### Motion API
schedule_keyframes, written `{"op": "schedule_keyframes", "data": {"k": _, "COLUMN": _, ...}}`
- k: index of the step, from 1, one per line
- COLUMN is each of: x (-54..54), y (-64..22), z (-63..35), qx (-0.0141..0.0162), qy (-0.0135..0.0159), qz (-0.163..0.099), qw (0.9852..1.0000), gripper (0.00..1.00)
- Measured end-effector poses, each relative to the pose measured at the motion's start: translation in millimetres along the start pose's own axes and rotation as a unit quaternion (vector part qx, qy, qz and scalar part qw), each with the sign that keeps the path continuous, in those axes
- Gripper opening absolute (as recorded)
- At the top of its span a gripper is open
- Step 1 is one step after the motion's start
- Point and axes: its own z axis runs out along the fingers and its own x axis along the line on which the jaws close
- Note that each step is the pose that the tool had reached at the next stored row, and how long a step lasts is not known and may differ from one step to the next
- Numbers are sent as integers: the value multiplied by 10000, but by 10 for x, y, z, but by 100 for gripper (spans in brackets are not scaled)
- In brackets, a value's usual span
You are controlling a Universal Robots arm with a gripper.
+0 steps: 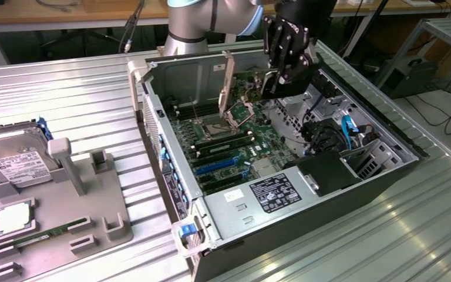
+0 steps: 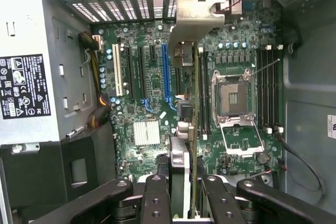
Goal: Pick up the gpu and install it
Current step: 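Insert the gpu into the slot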
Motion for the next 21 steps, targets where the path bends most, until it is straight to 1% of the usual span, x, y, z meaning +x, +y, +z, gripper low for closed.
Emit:
{"op": "schedule_keyframes", "data": {"k": 4, "x": 2, "y": 3, "z": 94, "qx": -1, "qy": -1, "qz": -42, "qw": 10000, "gripper": 28}}
{"op": "schedule_keyframes", "data": {"k": 6, "x": 3, "y": 4, "z": 124, "qx": -13, "qy": -1, "qz": -69, "qw": 10000, "gripper": 28}}
{"op": "schedule_keyframes", "data": {"k": 7, "x": 3, "y": 4, "z": 142, "qx": -14, "qy": -2, "qz": -96, "qw": 10000, "gripper": 28}}
{"op": "schedule_keyframes", "data": {"k": 9, "x": 4, "y": 6, "z": 178, "qx": -17, "qy": -4, "qz": -194, "qw": 9998, "gripper": 28}}
{"op": "schedule_keyframes", "data": {"k": 11, "x": 4, "y": 7, "z": 212, "qx": -20, "qy": -9, "qz": -361, "qw": 9993, "gripper": 28}}
{"op": "schedule_keyframes", "data": {"k": 12, "x": 5, "y": 17, "z": 230, "qx": -21, "qy": -10, "qz": -402, "qw": 9992, "gripper": 28}}
{"op": "schedule_keyframes", "data": {"k": 14, "x": 2, "y": 46, "z": 265, "qx": -22, "qy": -10, "qz": -412, "qw": 9991, "gripper": 28}}
{"op": "schedule_keyframes", "data": {"k": 15, "x": 1, "y": 97, "z": 301, "qx": -22, "qy": -6, "qz": -408, "qw": 9992, "gripper": 28}}
{"op": "schedule_keyframes", "data": {"k": 17, "x": 2, "y": 156, "z": 336, "qx": -22, "qy": -1, "qz": -404, "qw": 9992, "gripper": 28}}
{"op": "schedule_keyframes", "data": {"k": 21, "x": 2, "y": 276, "z": 405, "qx": -22, "qy": -2, "qz": -404, "qw": 9992, "gripper": 28}}
